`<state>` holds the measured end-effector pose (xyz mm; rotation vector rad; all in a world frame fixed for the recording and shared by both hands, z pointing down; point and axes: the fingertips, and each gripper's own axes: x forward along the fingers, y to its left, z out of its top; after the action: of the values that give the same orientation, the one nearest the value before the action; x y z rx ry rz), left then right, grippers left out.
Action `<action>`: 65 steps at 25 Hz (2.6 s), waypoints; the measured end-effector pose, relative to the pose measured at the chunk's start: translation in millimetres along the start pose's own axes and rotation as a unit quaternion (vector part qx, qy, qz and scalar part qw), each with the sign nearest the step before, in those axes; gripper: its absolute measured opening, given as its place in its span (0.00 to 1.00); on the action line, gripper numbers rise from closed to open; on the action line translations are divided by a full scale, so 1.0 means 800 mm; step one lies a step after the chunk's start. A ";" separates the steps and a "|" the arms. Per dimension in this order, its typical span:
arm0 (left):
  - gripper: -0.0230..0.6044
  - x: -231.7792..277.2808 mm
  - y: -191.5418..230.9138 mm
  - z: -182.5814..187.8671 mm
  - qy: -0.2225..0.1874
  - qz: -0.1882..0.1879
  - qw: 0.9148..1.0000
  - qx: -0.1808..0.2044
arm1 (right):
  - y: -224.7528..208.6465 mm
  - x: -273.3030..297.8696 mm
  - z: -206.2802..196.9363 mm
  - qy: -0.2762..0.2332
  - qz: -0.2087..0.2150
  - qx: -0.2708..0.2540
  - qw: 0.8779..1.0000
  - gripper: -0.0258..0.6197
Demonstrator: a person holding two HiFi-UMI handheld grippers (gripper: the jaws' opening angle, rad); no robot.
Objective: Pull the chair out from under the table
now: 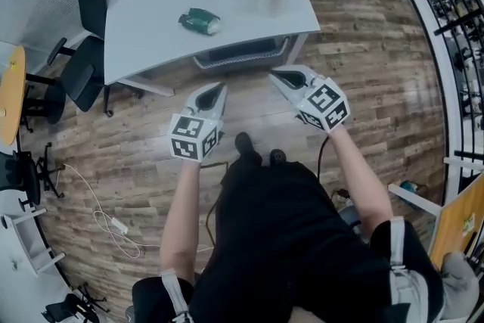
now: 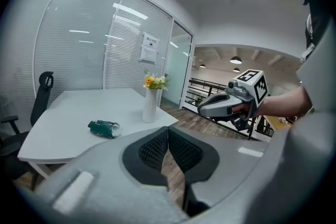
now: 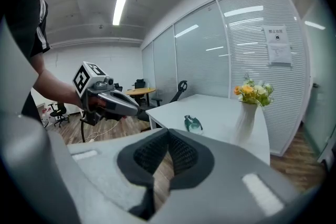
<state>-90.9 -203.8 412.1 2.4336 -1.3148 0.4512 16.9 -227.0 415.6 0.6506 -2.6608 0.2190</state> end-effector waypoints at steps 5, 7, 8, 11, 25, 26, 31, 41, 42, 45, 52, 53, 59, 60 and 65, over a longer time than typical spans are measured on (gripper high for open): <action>0.06 0.015 0.049 -0.005 0.012 -0.009 1.000 -0.008 | -0.018 0.036 -0.013 0.026 -0.023 0.009 0.999 0.04; 0.06 0.021 0.066 -0.011 0.021 -0.014 1.000 -0.007 | -0.025 0.049 -0.020 0.034 -0.037 0.017 0.999 0.05; 0.06 0.024 0.074 -0.013 0.025 -0.017 1.000 -0.007 | -0.026 0.056 -0.024 0.038 -0.042 0.020 0.998 0.05; 0.06 0.034 0.095 -0.022 0.032 -0.024 0.999 -0.013 | -0.025 0.075 -0.037 0.053 -0.039 0.026 0.998 0.05; 0.15 0.069 0.143 -0.061 0.071 -0.011 0.996 -0.043 | -0.049 0.107 -0.087 0.115 -0.015 0.030 0.993 0.05; 0.15 0.073 0.145 -0.063 0.072 -0.010 0.996 -0.046 | -0.052 0.109 -0.090 0.121 -0.010 0.029 0.992 0.05; 0.18 0.100 0.157 -0.082 0.085 -0.003 0.995 -0.055 | -0.068 0.121 -0.107 0.149 0.008 0.017 0.989 0.09; 0.28 0.137 0.139 -0.112 0.109 -0.060 0.992 0.029 | -0.100 0.144 -0.140 0.169 -0.005 -0.013 0.986 0.17; 0.29 0.142 0.139 -0.113 0.109 -0.063 0.991 0.042 | -0.103 0.147 -0.142 0.167 -0.011 -0.023 0.986 0.17; 0.32 0.157 0.138 -0.123 0.122 -0.072 0.986 0.088 | -0.113 0.153 -0.147 0.162 -0.024 -0.055 0.985 0.18; 0.35 0.186 0.144 -0.152 0.168 -0.074 0.968 0.171 | -0.122 0.167 -0.163 0.188 -0.029 -0.165 0.968 0.24; 0.35 0.189 0.145 -0.158 0.176 -0.075 0.965 0.179 | -0.122 0.170 -0.165 0.190 -0.028 -0.179 0.965 0.24; 0.35 0.205 0.149 -0.170 0.187 -0.075 0.962 0.183 | -0.127 0.185 -0.181 0.200 -0.020 -0.193 0.960 0.24; 0.35 0.207 0.150 -0.171 0.188 -0.075 0.962 0.184 | -0.128 0.187 -0.183 0.203 -0.018 -0.198 0.959 0.24; 0.35 0.216 0.152 -0.177 0.196 -0.078 0.957 0.200 | -0.137 0.194 -0.199 0.220 -0.011 -0.222 0.950 0.24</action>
<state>-119.9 -332.5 630.1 2.5460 -0.9226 1.1845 -4.5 -349.2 630.2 0.4212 -2.1640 -0.2179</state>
